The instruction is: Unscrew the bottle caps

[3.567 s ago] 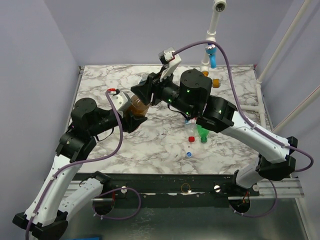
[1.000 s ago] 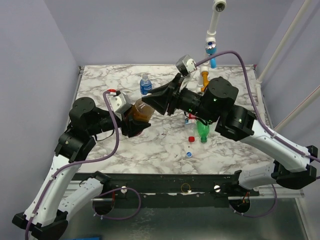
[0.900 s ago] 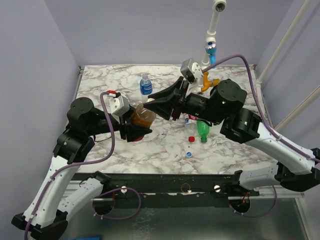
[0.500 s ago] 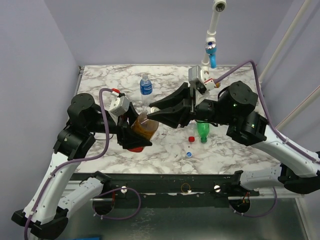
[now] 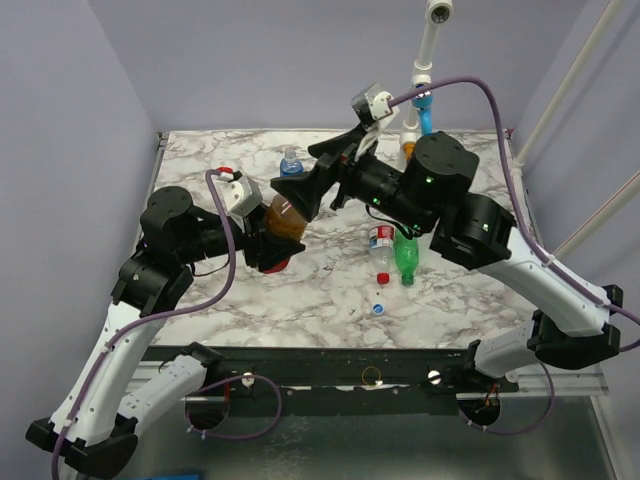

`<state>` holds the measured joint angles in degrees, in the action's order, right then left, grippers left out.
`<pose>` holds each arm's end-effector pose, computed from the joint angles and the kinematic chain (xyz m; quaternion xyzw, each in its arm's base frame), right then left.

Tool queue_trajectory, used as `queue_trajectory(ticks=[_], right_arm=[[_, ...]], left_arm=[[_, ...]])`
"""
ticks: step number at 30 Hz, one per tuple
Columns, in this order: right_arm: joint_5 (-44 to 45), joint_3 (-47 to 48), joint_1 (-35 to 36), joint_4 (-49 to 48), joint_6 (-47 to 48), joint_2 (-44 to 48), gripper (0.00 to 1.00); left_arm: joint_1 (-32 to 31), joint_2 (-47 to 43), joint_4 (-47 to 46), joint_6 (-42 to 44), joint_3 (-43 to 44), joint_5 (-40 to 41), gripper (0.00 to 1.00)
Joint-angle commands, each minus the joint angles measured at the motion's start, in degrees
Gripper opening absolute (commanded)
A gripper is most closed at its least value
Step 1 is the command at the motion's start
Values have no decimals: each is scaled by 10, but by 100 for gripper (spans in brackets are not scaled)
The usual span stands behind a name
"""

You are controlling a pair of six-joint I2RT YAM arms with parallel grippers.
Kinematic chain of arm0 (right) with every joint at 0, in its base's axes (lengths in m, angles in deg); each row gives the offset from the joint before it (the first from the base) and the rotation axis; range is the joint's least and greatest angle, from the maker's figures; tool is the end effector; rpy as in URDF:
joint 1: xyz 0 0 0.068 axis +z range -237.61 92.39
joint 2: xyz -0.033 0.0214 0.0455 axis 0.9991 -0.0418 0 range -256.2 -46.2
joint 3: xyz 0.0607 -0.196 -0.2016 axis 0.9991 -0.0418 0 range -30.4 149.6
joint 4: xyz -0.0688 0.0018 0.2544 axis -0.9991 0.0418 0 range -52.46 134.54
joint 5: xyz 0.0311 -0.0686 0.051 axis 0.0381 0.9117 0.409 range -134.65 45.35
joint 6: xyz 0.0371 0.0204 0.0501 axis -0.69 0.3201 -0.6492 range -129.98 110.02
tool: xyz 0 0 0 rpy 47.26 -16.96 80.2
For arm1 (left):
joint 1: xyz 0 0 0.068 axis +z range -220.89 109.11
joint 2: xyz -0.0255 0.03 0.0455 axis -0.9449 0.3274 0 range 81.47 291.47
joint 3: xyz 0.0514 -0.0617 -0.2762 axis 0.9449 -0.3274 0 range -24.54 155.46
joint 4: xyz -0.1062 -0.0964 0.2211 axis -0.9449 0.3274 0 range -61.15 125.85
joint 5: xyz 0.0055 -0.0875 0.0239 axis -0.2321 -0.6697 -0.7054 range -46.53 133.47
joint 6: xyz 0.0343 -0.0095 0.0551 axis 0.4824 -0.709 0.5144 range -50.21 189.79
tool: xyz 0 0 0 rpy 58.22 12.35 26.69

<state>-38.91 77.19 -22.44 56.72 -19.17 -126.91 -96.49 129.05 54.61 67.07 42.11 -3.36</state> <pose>0.1276 0.2633 0.5712 -0.2751 0.5980 0.4282 0.6191 0.1229 -0.1005 0.4445 0.3949 0.6196 -0.4370 0.5188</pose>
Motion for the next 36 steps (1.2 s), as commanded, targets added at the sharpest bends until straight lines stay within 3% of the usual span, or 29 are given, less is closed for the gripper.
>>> queue_trajectory(ticks=[1,6,12,23,29,36], right_arm=[[91,39,2,82,-44,-40,97],[81,14,2,45,-63,-29,76],[65,4,2,30,-77,-29,50],[88,10,-2,41,-102,-47,55],[61,-21,-3,-3,-102,-31,33],[-52,-95,-6,-95,-49,24,11]], left_arm=[[1,-17,-27,61,-21,112,24],[1,-22,-37,81,-31,163,24],[1,-29,-41,86,-42,160,24],[1,-36,-49,89,-44,160,24],[1,-37,-49,92,-45,156,24],[1,-35,-47,76,-46,105,24]])
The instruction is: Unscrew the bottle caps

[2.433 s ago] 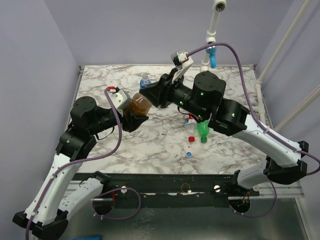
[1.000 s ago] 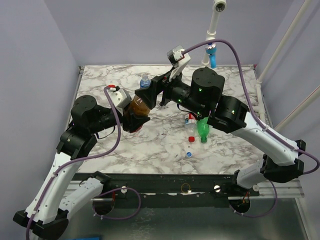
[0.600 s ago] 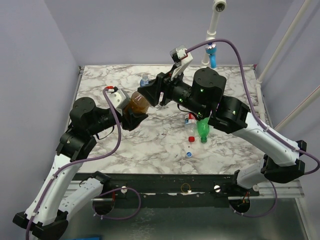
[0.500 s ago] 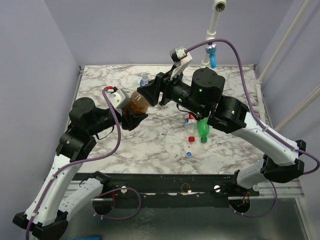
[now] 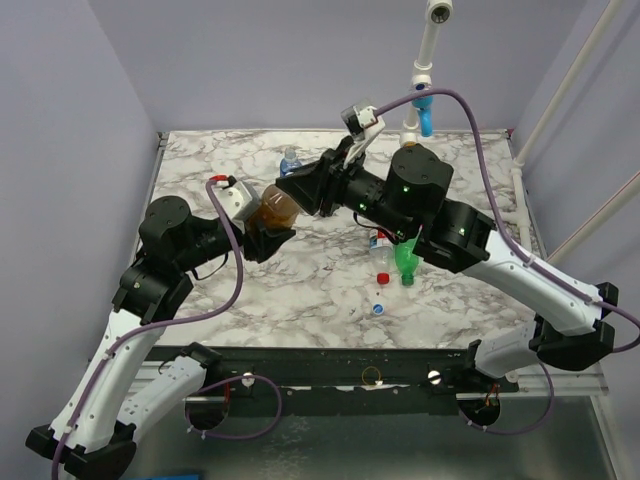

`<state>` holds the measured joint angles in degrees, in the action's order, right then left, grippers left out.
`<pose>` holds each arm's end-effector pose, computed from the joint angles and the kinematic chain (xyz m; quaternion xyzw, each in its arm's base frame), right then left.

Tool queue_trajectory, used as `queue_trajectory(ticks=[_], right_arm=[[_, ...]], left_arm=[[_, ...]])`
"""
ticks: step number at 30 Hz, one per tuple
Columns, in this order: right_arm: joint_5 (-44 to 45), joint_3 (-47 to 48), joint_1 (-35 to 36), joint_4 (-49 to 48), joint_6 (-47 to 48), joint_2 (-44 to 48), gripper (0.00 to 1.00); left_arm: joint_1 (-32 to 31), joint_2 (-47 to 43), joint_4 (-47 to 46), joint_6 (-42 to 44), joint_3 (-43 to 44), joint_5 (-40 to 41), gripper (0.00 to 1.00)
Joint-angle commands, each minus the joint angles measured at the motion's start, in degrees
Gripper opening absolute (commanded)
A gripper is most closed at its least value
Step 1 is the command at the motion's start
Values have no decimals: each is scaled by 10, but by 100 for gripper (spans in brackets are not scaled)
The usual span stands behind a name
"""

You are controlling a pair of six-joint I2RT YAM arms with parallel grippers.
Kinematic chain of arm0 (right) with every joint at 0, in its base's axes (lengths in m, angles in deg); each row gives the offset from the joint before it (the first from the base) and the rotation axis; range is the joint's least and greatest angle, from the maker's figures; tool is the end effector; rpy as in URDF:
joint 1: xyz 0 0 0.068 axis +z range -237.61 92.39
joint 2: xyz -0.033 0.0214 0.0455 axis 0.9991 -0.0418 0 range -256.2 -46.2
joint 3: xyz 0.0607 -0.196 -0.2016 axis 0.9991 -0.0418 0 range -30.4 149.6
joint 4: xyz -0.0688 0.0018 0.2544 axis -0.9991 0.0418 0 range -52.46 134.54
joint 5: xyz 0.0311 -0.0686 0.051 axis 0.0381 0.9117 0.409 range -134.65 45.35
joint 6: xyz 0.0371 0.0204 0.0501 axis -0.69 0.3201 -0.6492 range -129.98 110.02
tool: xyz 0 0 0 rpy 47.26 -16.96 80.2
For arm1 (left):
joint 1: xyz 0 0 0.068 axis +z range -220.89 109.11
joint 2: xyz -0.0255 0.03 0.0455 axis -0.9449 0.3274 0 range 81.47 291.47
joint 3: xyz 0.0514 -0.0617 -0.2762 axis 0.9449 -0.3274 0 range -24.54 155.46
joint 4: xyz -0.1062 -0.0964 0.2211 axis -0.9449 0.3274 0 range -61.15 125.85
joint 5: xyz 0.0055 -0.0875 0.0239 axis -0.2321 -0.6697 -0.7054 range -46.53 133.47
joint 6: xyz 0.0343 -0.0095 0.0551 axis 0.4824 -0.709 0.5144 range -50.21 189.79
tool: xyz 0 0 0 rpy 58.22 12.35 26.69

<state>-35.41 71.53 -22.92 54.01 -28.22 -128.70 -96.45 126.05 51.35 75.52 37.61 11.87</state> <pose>0.1450 0.2871 0.5357 -0.2169 0.6538 0.4370 0.5784 0.1293 -0.0917 0.4313 0.3684 0.6331 -0.3096 0.6063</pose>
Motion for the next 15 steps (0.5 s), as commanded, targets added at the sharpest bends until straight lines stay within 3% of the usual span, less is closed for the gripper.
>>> queue_trajectory(ticks=[1,4,10,15], right_arm=[[-131,-53,-1,-83,57,55,10],[-228,-100,-3,-124,95,100,8],[-377,-102,-5,-103,131,132,2],[-393,-88,-5,-78,146,133,1]], left_arm=[[1,-5,-14,-17,1,-69,24],[1,-2,-13,-54,13,-162,24],[1,35,-13,-187,56,-327,24],[1,54,-14,-231,57,-423,23]])
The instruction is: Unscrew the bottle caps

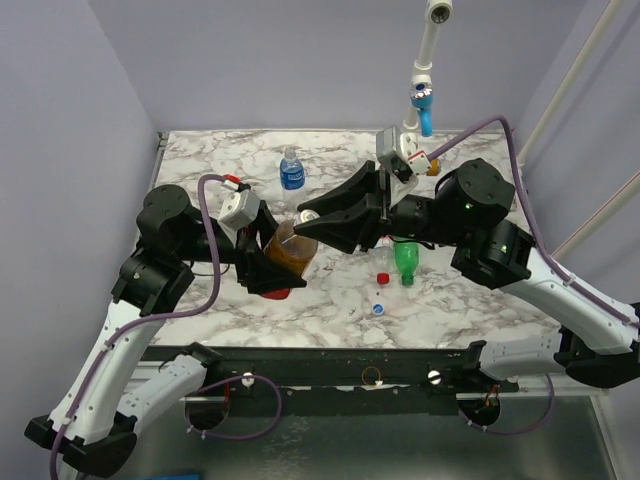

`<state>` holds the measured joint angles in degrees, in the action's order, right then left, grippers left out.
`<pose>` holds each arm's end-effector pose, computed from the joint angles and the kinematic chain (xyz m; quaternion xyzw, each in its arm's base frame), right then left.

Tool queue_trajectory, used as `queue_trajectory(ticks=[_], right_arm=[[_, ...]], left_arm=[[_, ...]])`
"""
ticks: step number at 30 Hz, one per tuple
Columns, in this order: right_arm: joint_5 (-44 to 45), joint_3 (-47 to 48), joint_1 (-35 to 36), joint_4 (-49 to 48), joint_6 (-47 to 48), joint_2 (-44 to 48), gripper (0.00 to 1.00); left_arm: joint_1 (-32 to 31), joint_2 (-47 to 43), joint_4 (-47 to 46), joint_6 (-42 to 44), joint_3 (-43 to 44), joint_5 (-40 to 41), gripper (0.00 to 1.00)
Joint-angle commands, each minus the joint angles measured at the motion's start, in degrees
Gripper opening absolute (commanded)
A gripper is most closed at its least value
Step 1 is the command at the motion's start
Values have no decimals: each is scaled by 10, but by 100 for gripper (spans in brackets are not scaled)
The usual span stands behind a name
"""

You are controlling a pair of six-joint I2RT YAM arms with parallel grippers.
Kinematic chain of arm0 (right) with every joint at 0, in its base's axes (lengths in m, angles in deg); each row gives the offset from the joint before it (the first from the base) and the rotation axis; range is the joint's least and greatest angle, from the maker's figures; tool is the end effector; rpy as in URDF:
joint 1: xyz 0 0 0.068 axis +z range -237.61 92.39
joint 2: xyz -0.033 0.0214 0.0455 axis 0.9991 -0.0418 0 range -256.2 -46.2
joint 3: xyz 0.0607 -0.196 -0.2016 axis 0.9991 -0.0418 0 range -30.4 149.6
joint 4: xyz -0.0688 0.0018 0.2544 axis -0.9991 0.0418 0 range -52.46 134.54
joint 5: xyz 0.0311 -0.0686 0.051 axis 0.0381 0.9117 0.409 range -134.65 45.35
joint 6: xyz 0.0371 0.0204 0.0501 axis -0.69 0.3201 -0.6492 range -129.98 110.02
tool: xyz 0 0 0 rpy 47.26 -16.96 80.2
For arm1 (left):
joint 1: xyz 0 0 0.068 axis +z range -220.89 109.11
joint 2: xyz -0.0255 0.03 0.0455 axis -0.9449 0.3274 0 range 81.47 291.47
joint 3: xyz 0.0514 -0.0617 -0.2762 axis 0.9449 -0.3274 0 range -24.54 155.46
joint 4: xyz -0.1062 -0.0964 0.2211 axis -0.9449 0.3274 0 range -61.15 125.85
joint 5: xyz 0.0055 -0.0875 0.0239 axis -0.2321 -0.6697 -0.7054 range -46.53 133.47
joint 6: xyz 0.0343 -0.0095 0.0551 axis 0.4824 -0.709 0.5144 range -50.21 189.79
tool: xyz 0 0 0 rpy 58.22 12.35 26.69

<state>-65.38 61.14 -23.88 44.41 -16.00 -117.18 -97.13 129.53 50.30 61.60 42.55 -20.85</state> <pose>0.0979 0.2396 0.5495 -0.4171 0.4640 0.5335 0.5711 0.1085 -0.1052 0.4546 0.4597 0.5458 -0.5403 0.4459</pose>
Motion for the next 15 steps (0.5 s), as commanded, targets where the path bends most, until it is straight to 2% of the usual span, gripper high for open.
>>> queue_trajectory(ticks=[1,3,4,5,6,7,8,9,10,12,15], right_arm=[[-84,15,4,20,27,19,1],[-57,18,4,32,31,15,2],[-42,24,4,43,32,10,10],[-16,28,4,52,33,4,27],[15,29,5,55,30,-3,53],[61,31,5,58,27,-7,71],[102,35,5,62,26,-14,87],[151,44,4,67,19,-22,96],[198,56,4,73,12,-33,100],[274,84,5,86,-7,-54,100],[324,117,5,97,-41,-81,100]], left_arm=[[8,19,-4,-91,4,-96,23],[7,17,-3,-82,-3,-78,23],[8,15,-2,-74,-4,-59,22],[8,13,-2,-65,-4,-32,22],[8,12,-2,-51,-4,-7,22],[8,10,-2,-39,-4,23,21],[8,10,-1,-22,-5,55,20],[8,8,-1,-10,-5,84,20],[8,7,-1,4,-6,123,20],[8,6,-1,27,-8,189,20],[7,5,-4,57,-16,268,20]])
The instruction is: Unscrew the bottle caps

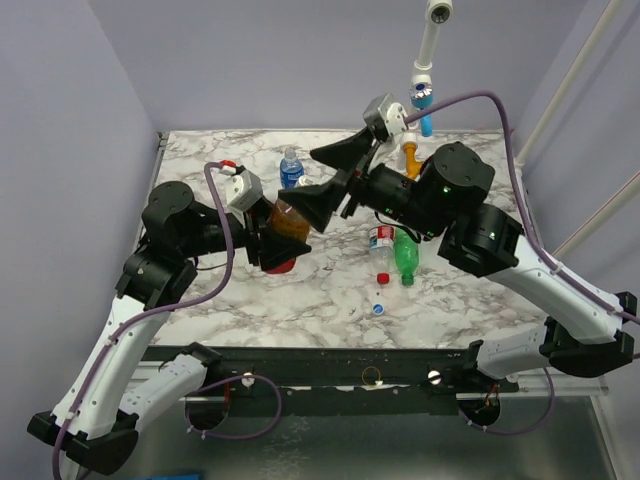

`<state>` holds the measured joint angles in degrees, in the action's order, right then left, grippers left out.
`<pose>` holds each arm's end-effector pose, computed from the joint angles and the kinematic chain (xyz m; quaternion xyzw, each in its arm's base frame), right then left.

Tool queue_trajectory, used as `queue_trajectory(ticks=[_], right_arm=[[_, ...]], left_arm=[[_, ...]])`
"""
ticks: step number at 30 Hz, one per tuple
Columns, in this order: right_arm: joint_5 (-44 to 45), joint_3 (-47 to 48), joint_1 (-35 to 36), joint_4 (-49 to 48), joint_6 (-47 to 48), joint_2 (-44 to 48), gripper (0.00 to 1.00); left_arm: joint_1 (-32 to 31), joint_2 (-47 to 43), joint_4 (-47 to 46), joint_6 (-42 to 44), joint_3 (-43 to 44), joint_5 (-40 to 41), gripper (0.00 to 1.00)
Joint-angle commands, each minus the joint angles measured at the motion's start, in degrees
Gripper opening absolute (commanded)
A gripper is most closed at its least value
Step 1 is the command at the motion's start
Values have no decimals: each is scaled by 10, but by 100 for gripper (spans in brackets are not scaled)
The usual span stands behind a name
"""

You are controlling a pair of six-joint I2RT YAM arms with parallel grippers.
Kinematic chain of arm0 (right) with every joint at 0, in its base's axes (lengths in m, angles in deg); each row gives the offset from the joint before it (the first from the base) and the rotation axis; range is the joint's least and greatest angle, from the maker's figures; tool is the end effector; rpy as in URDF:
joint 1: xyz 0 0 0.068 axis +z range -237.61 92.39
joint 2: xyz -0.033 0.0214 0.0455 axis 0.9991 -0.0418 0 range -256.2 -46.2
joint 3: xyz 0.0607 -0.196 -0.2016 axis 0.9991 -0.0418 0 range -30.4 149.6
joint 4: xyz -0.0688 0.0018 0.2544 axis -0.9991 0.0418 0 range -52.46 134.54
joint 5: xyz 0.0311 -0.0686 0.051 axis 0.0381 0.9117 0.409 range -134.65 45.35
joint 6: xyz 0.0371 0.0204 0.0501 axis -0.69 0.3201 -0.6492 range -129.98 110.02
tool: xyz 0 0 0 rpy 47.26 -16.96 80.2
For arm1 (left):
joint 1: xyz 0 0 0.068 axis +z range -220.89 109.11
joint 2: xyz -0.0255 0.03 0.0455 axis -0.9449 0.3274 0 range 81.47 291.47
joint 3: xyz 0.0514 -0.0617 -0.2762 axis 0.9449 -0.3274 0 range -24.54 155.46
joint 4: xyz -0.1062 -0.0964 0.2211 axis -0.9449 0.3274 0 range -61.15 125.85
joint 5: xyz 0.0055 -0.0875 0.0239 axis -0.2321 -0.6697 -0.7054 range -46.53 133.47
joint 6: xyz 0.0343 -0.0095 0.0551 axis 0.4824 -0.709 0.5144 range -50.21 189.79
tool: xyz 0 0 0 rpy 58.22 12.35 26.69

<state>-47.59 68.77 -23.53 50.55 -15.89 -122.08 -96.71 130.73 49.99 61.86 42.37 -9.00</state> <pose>0.1195 0.2518 0.5596 -0.3286 0.5503 0.4535 0.6192 0.1266 -0.1066 0.4509 0.4008 0.5983 -0.4864 0.4948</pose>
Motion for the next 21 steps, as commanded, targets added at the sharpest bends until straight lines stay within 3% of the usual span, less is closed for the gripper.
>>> queue_trajectory(ticks=[1,6,13,21], right_arm=[[166,54,2,46,-56,-42,100],[203,100,1,81,-99,-89,99],[192,81,1,52,-122,-84,77],[198,85,-10,74,-152,-102,65]], left_arm=[[3,-8,-3,59,-16,169,21],[3,-20,-15,77,-32,222,21],[4,-31,-17,96,-43,228,21],[3,-34,-23,96,-47,222,21]])
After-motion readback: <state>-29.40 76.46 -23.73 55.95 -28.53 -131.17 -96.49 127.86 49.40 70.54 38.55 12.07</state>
